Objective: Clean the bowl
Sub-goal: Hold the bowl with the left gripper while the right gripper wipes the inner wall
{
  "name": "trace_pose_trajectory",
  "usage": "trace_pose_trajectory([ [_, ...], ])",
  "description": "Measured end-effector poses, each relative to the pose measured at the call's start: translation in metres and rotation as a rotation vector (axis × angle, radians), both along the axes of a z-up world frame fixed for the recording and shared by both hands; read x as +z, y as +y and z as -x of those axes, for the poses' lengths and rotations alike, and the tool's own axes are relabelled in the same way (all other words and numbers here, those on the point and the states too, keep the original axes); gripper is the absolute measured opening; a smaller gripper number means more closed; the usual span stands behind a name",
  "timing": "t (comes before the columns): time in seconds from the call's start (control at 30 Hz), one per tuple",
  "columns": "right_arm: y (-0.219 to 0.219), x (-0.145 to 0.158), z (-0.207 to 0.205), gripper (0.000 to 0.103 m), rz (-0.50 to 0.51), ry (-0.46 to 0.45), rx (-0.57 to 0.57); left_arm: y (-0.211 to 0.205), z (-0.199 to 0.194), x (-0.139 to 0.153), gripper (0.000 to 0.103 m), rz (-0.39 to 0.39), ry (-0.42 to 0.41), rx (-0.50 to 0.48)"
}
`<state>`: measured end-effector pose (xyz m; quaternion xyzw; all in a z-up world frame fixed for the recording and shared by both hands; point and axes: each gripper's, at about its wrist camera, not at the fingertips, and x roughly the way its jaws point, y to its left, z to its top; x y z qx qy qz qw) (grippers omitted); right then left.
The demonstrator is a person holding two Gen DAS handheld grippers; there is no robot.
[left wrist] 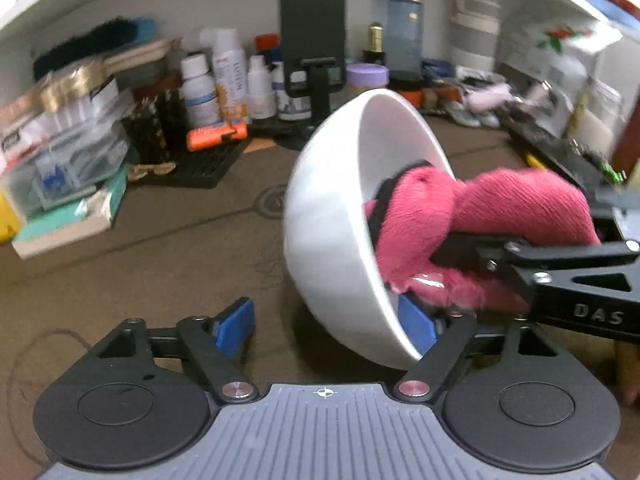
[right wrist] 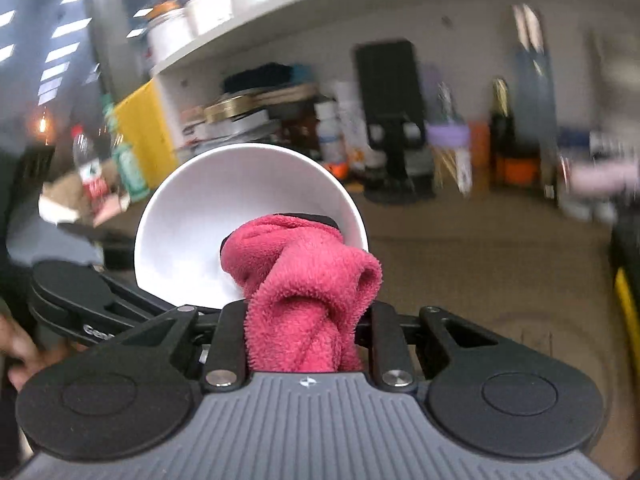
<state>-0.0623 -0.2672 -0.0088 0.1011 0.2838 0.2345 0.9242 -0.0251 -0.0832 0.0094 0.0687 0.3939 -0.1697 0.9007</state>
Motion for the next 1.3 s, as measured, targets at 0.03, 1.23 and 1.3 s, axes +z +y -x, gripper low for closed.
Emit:
trace_pose_trajectory([
  [0.03,-0.002,-0.002,-0.002,0.022,-0.018,0.012,-0.007,0.000,-0.001,-0.001,0.092,0.012,0.001,0.014],
  [1.23,0.029,0.017,0.017,0.022,0.218,-0.151,0.099,0.005,0.013,0.015,0.036,-0.120,-0.003,-0.189],
  [1.3,0.024,0.014,0.016,0.022,0.184,-0.129,0.089,0.001,0.012,0.015,0.036,-0.118,-0.009,-0.180],
])
